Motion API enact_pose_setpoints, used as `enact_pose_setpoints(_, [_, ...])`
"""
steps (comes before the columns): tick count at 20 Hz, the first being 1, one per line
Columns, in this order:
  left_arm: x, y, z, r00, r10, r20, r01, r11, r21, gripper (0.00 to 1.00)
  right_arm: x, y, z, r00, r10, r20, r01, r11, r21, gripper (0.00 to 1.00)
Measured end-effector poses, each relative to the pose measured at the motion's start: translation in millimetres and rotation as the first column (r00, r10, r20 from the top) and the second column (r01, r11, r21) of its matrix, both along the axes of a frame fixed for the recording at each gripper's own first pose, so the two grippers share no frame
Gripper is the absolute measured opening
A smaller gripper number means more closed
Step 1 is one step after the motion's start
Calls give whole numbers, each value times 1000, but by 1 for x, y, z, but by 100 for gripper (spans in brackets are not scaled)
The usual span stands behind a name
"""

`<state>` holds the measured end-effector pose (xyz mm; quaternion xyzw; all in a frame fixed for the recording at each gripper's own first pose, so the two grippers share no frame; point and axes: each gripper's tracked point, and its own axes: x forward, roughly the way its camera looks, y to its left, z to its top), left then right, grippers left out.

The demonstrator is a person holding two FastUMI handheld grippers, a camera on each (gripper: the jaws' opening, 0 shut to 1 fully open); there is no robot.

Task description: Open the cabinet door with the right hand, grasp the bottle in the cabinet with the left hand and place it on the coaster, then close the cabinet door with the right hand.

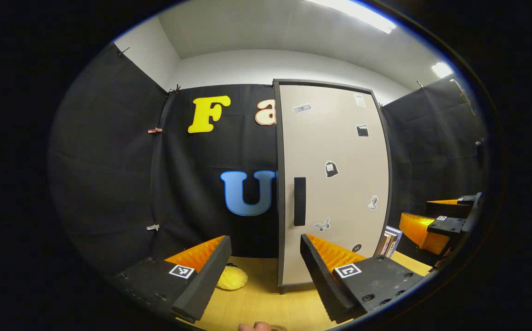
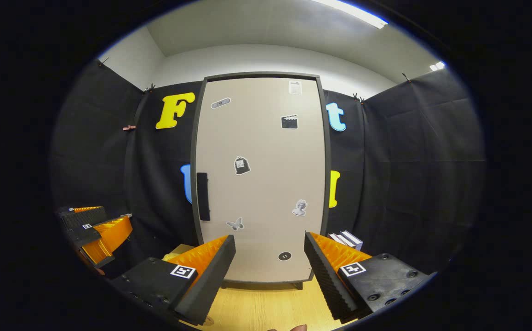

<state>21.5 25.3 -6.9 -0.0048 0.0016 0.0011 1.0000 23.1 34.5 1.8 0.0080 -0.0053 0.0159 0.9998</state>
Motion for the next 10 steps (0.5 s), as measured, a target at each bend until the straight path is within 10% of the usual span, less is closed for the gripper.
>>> enact_pose_setpoints(10, [16,43,-9,1000,26,-8,-26,1000,2,95,61,69,13,998,60,35,-61,998,22,98])
